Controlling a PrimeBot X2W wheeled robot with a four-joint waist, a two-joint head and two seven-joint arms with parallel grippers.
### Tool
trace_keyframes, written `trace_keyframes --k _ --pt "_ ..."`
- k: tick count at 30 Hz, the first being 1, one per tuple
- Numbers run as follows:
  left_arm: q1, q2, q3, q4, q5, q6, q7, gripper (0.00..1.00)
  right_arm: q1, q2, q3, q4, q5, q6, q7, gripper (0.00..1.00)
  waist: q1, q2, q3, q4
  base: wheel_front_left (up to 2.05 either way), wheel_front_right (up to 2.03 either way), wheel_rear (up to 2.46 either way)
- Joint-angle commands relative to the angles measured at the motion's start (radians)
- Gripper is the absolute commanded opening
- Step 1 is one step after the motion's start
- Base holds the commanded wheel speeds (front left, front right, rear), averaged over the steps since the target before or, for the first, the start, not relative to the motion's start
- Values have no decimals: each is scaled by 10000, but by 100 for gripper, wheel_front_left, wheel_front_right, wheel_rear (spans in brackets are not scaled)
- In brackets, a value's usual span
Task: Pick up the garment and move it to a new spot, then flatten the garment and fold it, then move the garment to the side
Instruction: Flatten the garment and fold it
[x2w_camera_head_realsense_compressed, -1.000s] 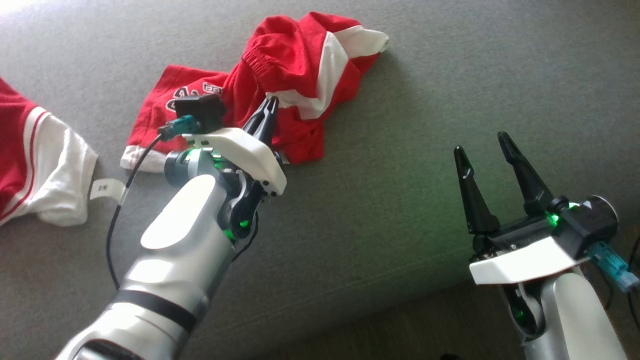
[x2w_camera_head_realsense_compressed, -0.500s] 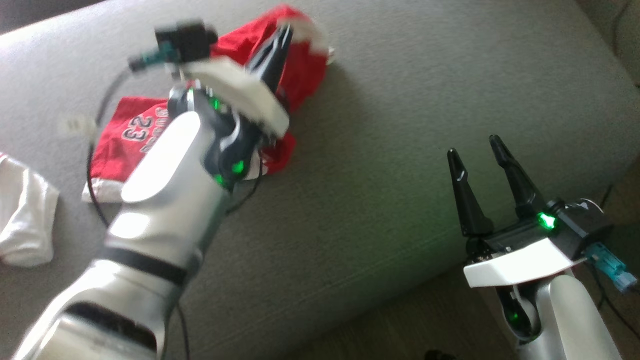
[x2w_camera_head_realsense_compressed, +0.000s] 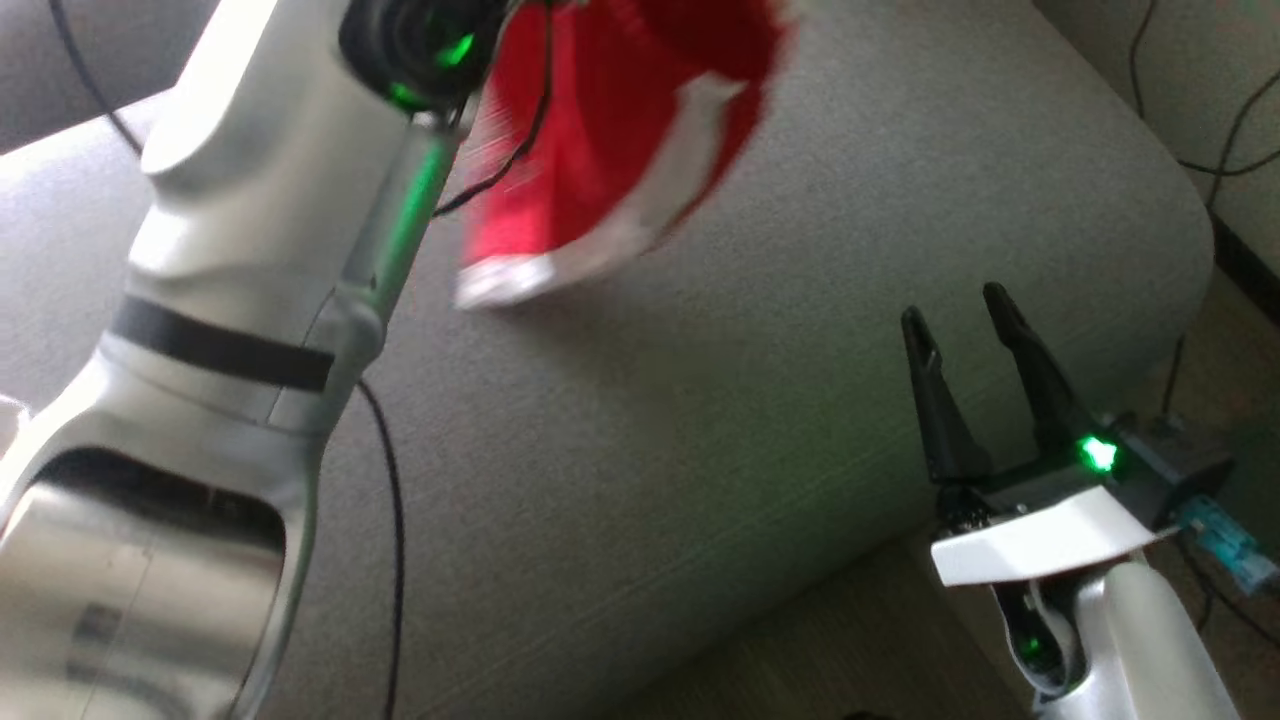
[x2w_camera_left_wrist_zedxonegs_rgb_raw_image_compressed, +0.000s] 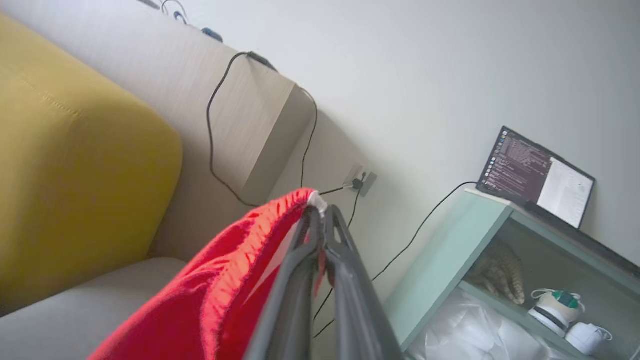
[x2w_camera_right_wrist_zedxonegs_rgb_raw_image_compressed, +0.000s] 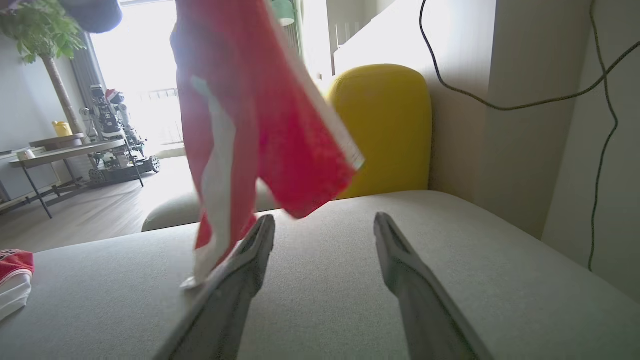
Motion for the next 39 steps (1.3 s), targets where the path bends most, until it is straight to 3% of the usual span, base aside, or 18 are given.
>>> trace_keyframes --k 1,7,11,17,26,28,34,39 --pt "-592 271 402 -330 -112 -43 46 0 -43 -75 206 -333 -44 -2 -63 100 1 -1 -32 171 0 0 0" --pt "528 370 391 -209 -591 226 270 0 -57 -75 169 -421 -123 -2 -63 100 1 -1 -19 821 0 0 0" --pt "2501 1074 201 -360 -621 207 217 0 -56 -75 178 -421 -194 -2 -63 100 1 -1 109 1295 0 0 0" --pt "5291 2194 -79 -391 -210 267 -502 0 18 -75 234 20 -132 -2 -63 100 1 -1 265 2257 0 0 0" --pt "6710 2630 -216 -352 385 237 -1857 0 -529 -75 224 1636 547 -2 -63 100 1 -1 197 3154 0 0 0" --pt "6845 2684 -201 -407 602 298 -2295 100 -844 -75 292 2025 552 -2 -63 100 1 -1 196 3197 0 0 0" --pt "7296 2798 -262 -927 1574 743 -3671 100 -1799 -75 208 3093 449 -2 -63 100 1 -1 268 3323 0 0 0" --pt "8104 2837 7 -2355 3579 1993 -4123 100 -2691 -75 -224 4388 -102 -2 -63 100 1 -1 326 3524 0 0 0"
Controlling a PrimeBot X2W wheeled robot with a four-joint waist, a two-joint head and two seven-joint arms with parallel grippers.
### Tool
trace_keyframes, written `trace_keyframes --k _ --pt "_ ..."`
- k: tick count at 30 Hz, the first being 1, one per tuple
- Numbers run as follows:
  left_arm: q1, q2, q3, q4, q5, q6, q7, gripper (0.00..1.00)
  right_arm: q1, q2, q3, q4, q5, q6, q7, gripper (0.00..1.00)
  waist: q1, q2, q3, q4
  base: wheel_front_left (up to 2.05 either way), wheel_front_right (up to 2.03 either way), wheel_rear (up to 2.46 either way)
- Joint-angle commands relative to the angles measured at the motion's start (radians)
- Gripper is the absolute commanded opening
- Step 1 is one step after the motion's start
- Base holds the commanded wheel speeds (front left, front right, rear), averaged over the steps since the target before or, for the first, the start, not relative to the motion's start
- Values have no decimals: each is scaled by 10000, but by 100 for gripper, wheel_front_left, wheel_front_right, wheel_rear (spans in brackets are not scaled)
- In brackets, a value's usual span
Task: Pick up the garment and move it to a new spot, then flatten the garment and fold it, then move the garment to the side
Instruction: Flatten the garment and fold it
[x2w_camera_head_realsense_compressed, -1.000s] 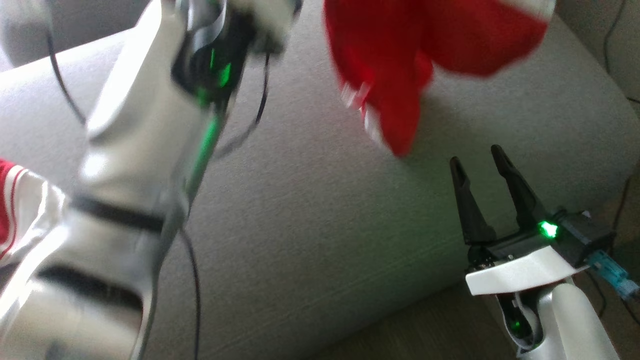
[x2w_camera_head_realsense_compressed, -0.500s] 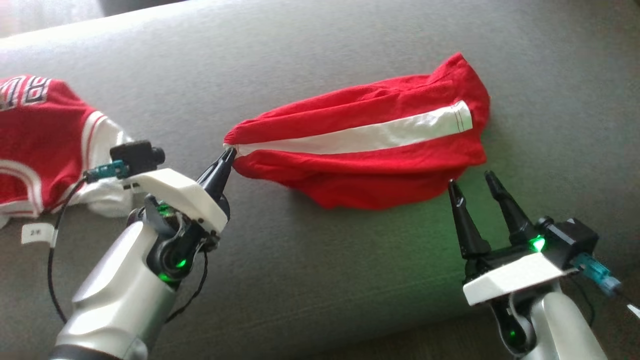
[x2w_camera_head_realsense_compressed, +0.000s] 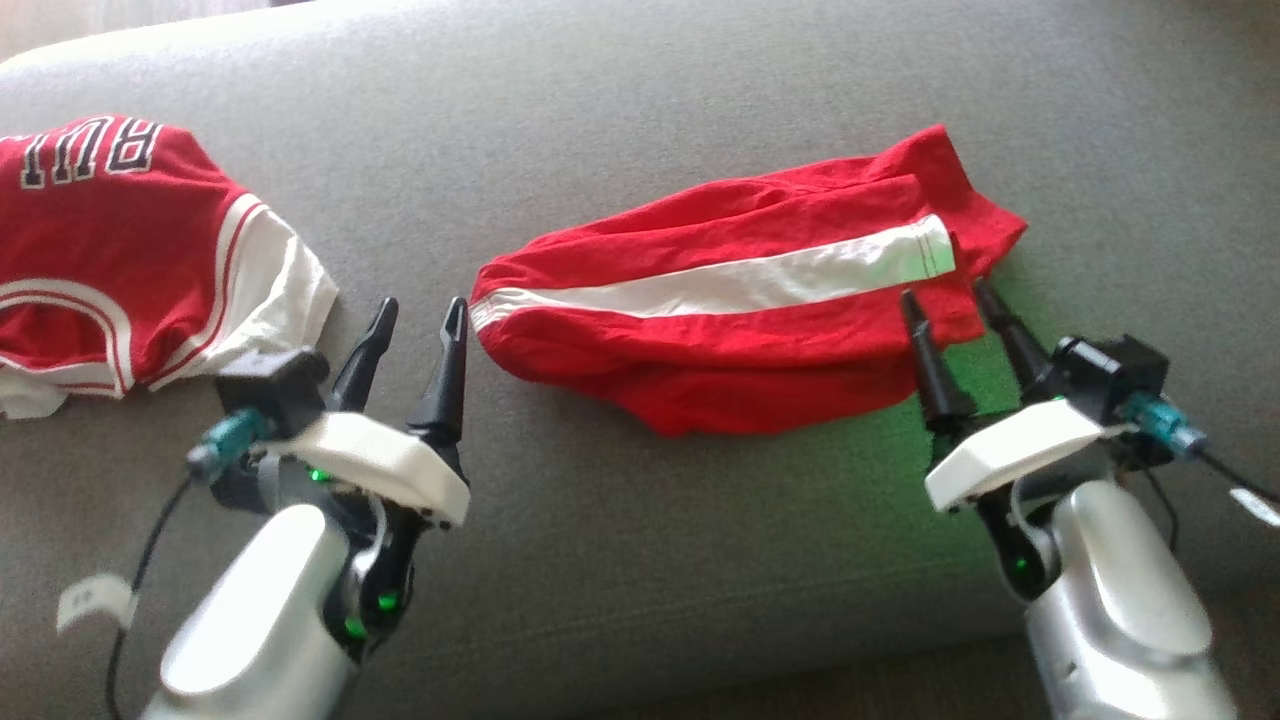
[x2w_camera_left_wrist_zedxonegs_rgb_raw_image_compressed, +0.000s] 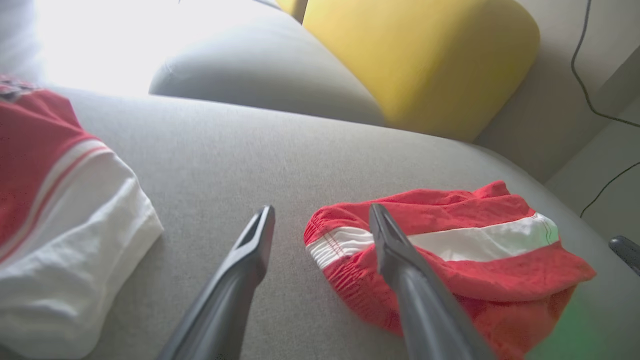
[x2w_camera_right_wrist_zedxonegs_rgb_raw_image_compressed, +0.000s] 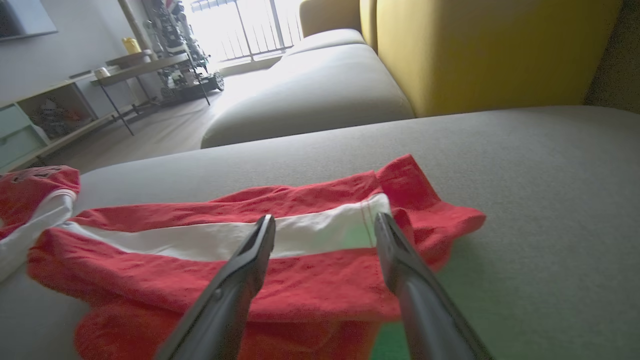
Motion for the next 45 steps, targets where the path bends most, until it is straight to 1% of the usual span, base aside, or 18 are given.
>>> trace_keyframes --k 1,3,4,8,11,15,16,19,21,22,24,26,27,28,32,37,42,45 --pt "99 215 648 -932 701 358 -126 100 -531 -70 -63 55 -248 -2 -65 100 -1 0 37 106 0 0 0" --pt "649 12 949 -1766 1613 734 -130 100 -848 -70 -378 585 -523 -2 -65 100 -1 0 53 197 0 0 0" --pt "943 -115 1040 -2125 2003 846 -131 100 -1010 -70 -539 847 -662 -2 -65 100 -1 0 54 241 0 0 0" --pt "1882 -589 1220 -3123 3220 990 -133 100 -1666 -70 -943 1936 -1086 -2 -65 100 -1 0 45 385 0 0 0" --pt "2299 -900 1250 -3424 3778 910 -133 100 -2217 -70 -1126 2806 -1364 -2 -17 100 -1 0 21 467 0 0 0" --pt "2534 -1233 1255 -3485 4230 665 -134 100 -2907 -70 -1309 3770 -1523 -2 261 100 -1 0 38 555 0 0 0" --pt "2556 -1307 1272 -3475 4298 596 -134 100 -3063 -70 -1332 3985 -1543 -2 345 98 -1 0 48 576 0 0 0" --pt "2575 -1439 1329 -3402 4532 416 -134 100 -3467 -70 -1529 4499 -1701 -2 425 87 -1 0 72 619 0 0 0" --pt "2593 -1533 1408 -3356 4622 321 -134 100 -3663 -70 -1737 4812 -1862 -2 472 83 -1 0 75 650 0 0 0" --pt "2601 -1575 1448 -3331 4667 280 -134 100 -3752 -70 -1815 4964 -1890 -2 485 78 -1 0 76 667 0 0 0" --pt "2621 -1654 1542 -3281 4739 222 -135 100 -3920 -70 -1955 5264 -1940 -2 537 53 -1 0 83 692 0 0 0" --pt "2622 -1716 1622 -3247 4820 156 -135 100 -4075 -70 -2046 5515 -2007 -2 540 37 -1 0 104 714 0 0 0" --pt "2621 -1746 1658 -3228 4854 119 -135 100 -4153 -70 -2074 5659 -1973 -2 563 25 -1 0 112 728 0 0 0" --pt "2619 -1778 1709 -3219 4882 95 -135 100 -4231 -70 -2091 5778 -1916 -2 546 0 -1 0 116 737 0 0 0" --pt "2650 -1874 1899 -3196 4986 -4 -135 100 -4436 -70 -2268 5928 -2124 -2 351 0 -1 0 98 731 0 0 0" --pt "2732 -1941 2060 -3187 5076 -89 -135 100 -4326 -73 -2395 5812 -2403 -2 209 0 -1 0 40 710 0 0 0" --pt "2790 -2001 2282 -3240 5119 -149 -135 100 -3636 -227 -2521 5131 -2556 -2 84 0 -1 0 2 598 0 0 0" --pt "2825 -2022 2439 -3302 5127 -170 -135 100 -3096 -364 -2598 4349 -2621 -2 40 0 -1 0 23 441 0 0 0"
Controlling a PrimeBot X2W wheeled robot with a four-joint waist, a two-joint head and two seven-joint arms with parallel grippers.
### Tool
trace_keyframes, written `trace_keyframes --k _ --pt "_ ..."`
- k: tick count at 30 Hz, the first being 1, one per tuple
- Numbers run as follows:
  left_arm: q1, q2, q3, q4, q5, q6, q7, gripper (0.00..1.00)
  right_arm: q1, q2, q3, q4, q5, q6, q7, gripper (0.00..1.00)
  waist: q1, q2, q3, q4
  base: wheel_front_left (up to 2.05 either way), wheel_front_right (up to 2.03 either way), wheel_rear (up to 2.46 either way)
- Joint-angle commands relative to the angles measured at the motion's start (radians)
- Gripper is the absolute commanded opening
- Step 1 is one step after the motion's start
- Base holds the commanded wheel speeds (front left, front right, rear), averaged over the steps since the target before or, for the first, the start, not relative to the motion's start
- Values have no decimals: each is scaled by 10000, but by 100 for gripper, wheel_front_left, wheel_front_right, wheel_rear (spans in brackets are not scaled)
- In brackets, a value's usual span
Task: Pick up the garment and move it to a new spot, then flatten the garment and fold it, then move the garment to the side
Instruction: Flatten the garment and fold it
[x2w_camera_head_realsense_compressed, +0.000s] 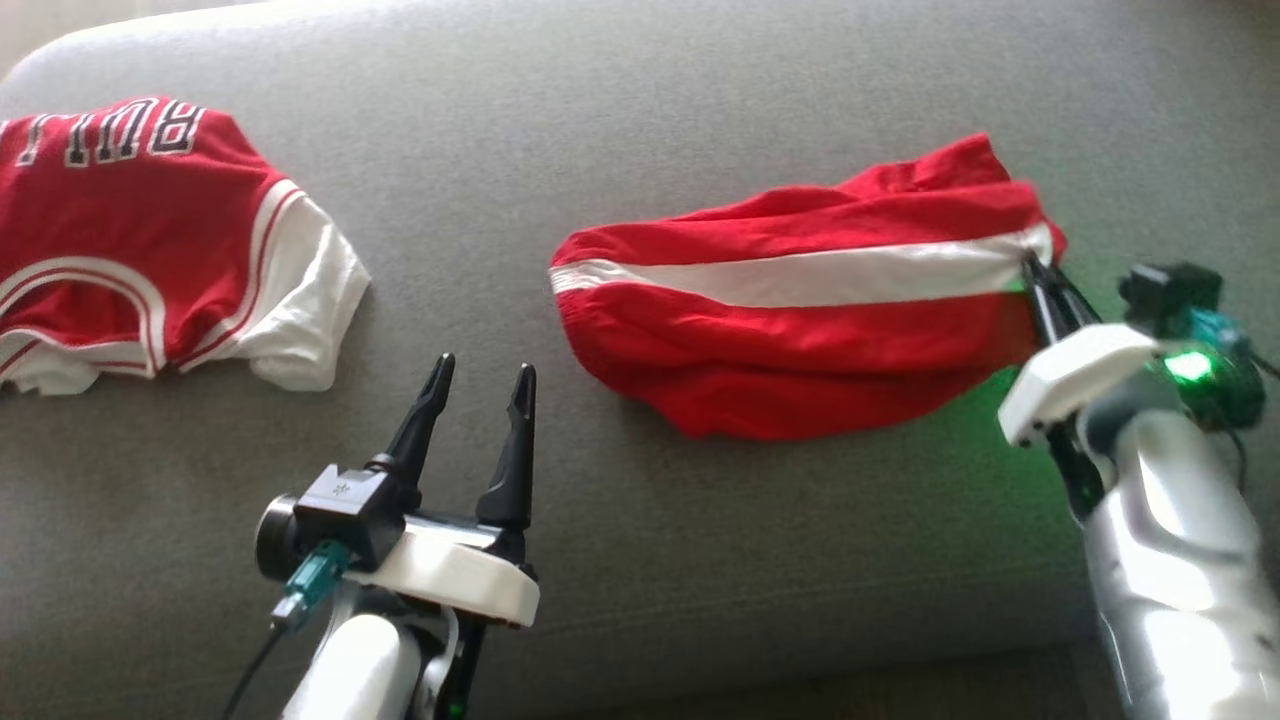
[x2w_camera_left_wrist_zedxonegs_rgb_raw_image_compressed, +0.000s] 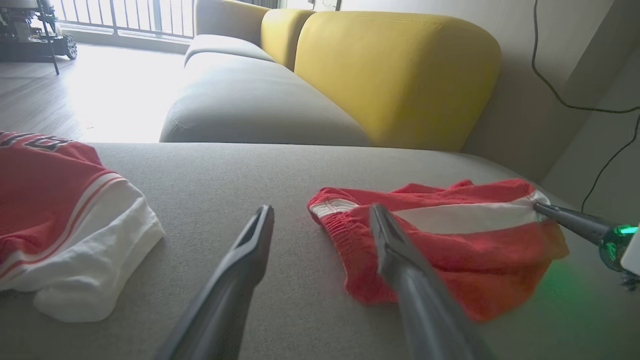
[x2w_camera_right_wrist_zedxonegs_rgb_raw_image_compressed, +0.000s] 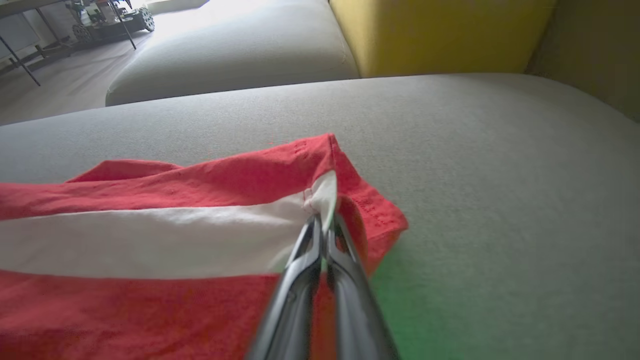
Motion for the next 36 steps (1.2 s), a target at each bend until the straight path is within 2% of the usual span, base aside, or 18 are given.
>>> trace_keyframes --k 1,6,8,10,11,12,13,14,21,25,36 --pt "-184 -38 434 -382 88 -73 -122 100 52 -115 117 -520 -96 -2 -129 0 0 0 24 -86 0 0 0" --pt "-213 -60 511 -383 141 -231 -122 100 974 -140 87 -2380 -118 -2 -39 0 0 0 126 -303 0 0 0" --pt "-260 -73 520 -331 186 -306 -122 100 1534 -51 541 -3364 146 -2 312 0 0 0 218 -400 0 0 0" --pt "-278 -80 507 -247 203 -355 -122 100 1932 10 811 -3818 345 -2 683 0 0 0 264 -444 0 0 0" --pt "-290 -83 510 -221 215 -369 -122 100 2104 36 878 -4033 436 -2 840 5 0 0 295 -467 0 0 0" --pt "-302 -87 511 -200 222 -388 -122 100 2268 59 897 -4241 484 -2 977 38 0 0 318 -483 0 0 0" --pt "-312 -89 511 -177 232 -406 -122 100 2420 80 897 -4449 504 -2 1088 89 0 0 337 -499 0 0 0" --pt "-322 -91 514 -156 241 -421 -122 100 2560 100 876 -4650 506 -2 1173 100 0 0 350 -514 0 0 0" --pt "-351 -93 535 -22 316 -503 -122 100 3337 199 791 -5879 530 -2 1746 100 0 0 326 -644 0 0 0" --pt "-356 -96 485 44 379 -551 -122 100 3429 214 742 -6147 741 -2 1960 100 0 0 303 -696 0 0 0" --pt "-404 -110 316 189 448 -649 -122 100 2158 218 361 -4393 1482 -2 2128 100 0 0 311 -536 0 0 0"
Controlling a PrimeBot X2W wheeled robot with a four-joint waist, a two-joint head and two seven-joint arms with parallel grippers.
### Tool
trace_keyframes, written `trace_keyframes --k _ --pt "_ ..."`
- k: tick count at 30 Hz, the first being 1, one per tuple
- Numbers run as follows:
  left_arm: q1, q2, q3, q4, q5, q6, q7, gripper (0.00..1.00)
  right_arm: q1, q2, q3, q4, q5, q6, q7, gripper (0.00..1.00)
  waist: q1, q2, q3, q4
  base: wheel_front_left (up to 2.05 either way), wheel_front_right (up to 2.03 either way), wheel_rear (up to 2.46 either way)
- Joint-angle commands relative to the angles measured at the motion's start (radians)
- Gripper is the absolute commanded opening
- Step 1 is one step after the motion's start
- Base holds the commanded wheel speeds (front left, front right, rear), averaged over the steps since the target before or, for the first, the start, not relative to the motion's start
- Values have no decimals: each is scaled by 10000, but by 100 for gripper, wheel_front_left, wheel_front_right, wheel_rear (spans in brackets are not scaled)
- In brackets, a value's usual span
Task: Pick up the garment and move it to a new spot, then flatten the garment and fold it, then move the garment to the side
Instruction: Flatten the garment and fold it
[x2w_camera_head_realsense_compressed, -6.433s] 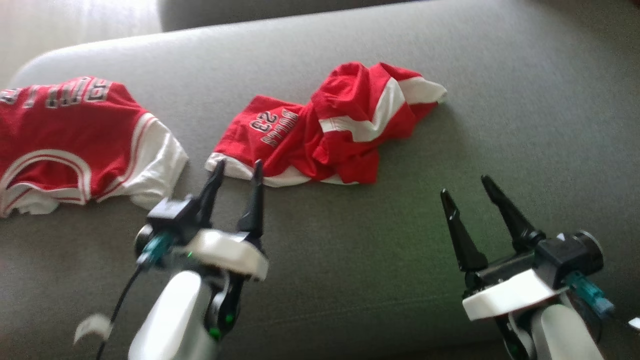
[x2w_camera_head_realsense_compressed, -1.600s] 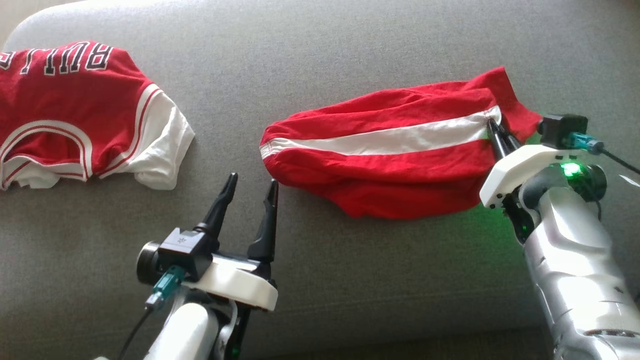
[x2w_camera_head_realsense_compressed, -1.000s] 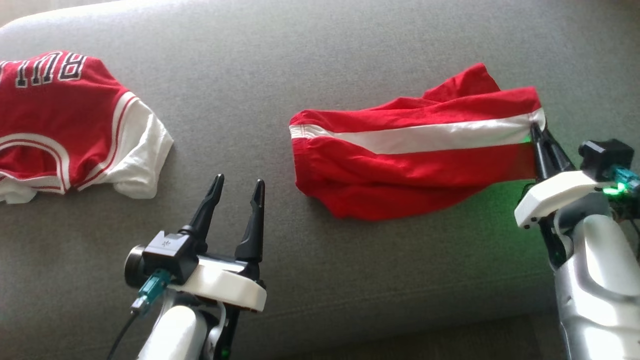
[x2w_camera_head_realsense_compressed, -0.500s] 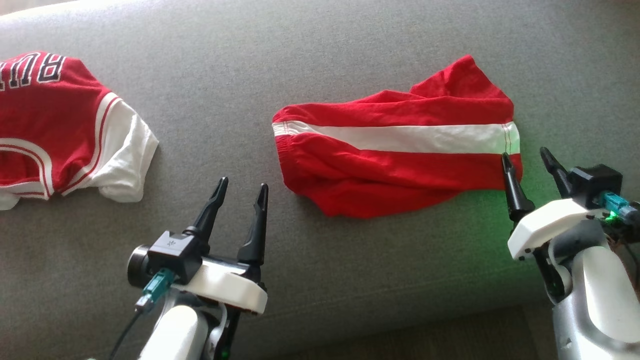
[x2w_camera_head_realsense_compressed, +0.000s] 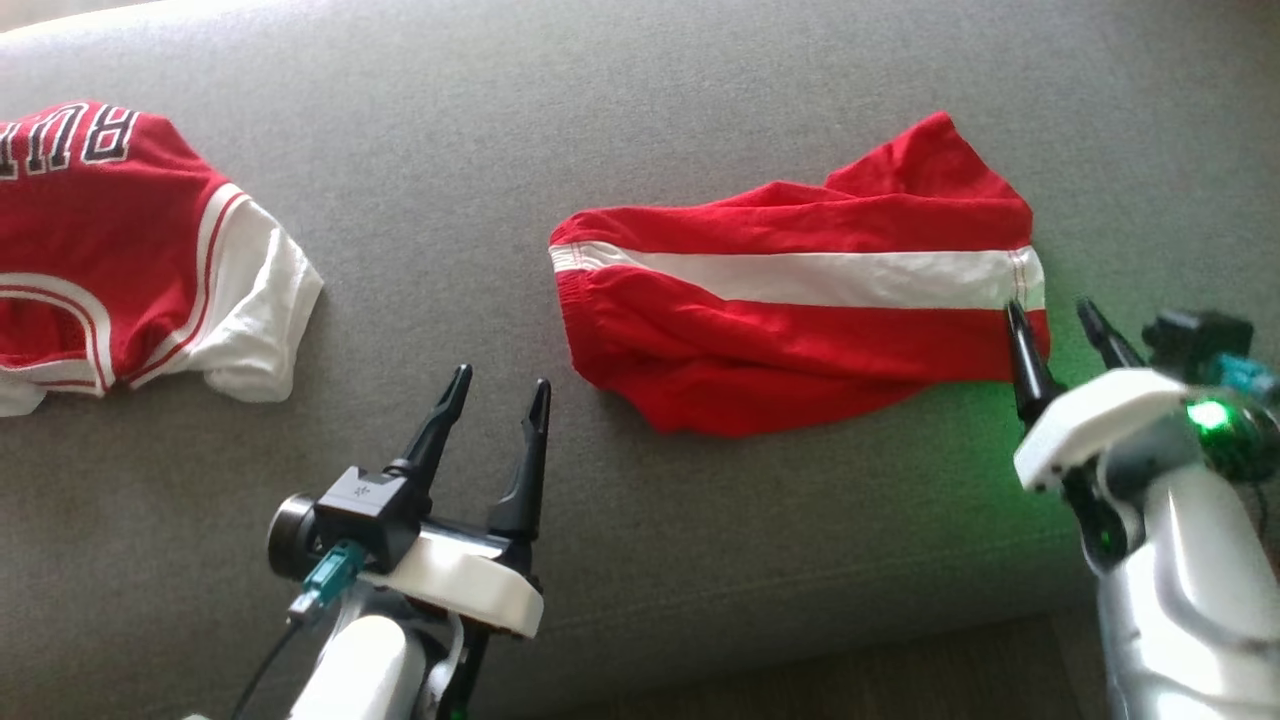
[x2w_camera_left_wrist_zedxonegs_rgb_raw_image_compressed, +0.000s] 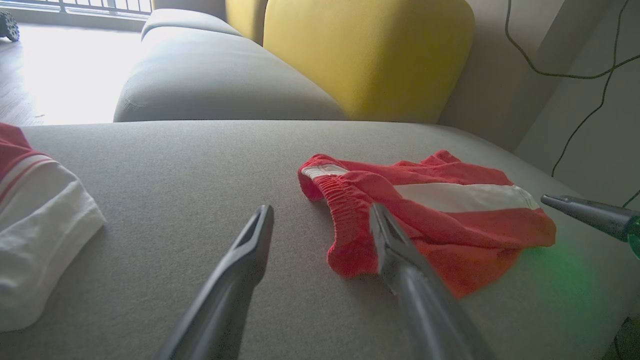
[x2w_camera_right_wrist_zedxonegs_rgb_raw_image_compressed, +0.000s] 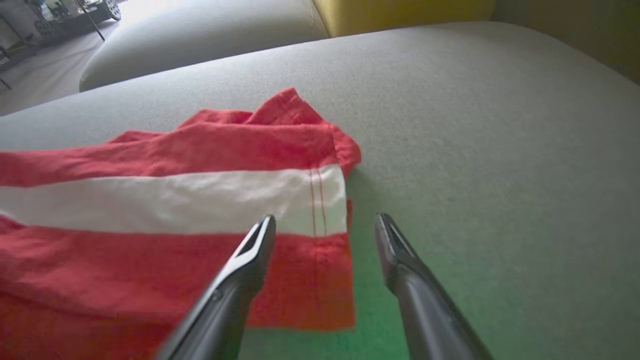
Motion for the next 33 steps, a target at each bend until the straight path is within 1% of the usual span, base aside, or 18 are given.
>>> trace_keyframes --k 1,6,11,16,21,22,24,26,29,30,32,33 --pt "-335 -43 230 -285 113 -40 -120 100 -597 19 196 -152 41 -2 -155 100 0 -1 12 37 0 0 0" --pt "-369 -45 157 -242 123 -45 -120 100 -1420 19 127 958 -113 -2 -437 100 0 -1 73 180 0 0 0" --pt "-422 -59 136 -239 86 -24 -120 100 -1928 18 -275 1932 -559 -2 -608 100 0 -1 144 322 0 0 0" --pt "-434 -61 156 -226 62 -12 -120 100 -2330 18 -625 2696 -872 -2 -920 100 0 -1 206 378 0 0 0" --pt "-478 -70 154 -216 54 8 -120 100 -2669 19 -692 3296 -1009 -2 -1241 100 0 -1 227 397 0 0 0" --pt "-483 -71 158 -218 54 16 -120 100 -2727 19 -676 3399 -1005 -2 -1298 100 0 -1 223 395 0 0 0" --pt "-486 -69 172 -210 51 26 -120 100 -2826 19 -613 3594 -1006 -2 -1397 95 0 -1 212 386 0 0 0" --pt "-485 -69 179 -189 42 28 -120 100 -2924 19 -515 3817 -850 -2 -1446 92 0 -1 196 380 0 0 0" --pt "-467 -73 179 -181 27 31 -120 100 -3020 19 -462 4079 -726 -2 -1520 80 0 -1 163 360 0 0 0" --pt "-460 -75 177 -187 24 32 -120 100 -3047 19 -464 4159 -688 -2 -1542 71 0 -1 154 357 0 0 0" --pt "-456 -77 168 -205 31 34 -120 100 -3090 19 -447 4289 -683 -2 -1602 36 0 -1 138 355 0 0 0" --pt "-457 -76 165 -219 38 37 -120 100 -3110 19 -436 4341 -698 -2 -1637 29 0 -1 134 354 0 0 0"
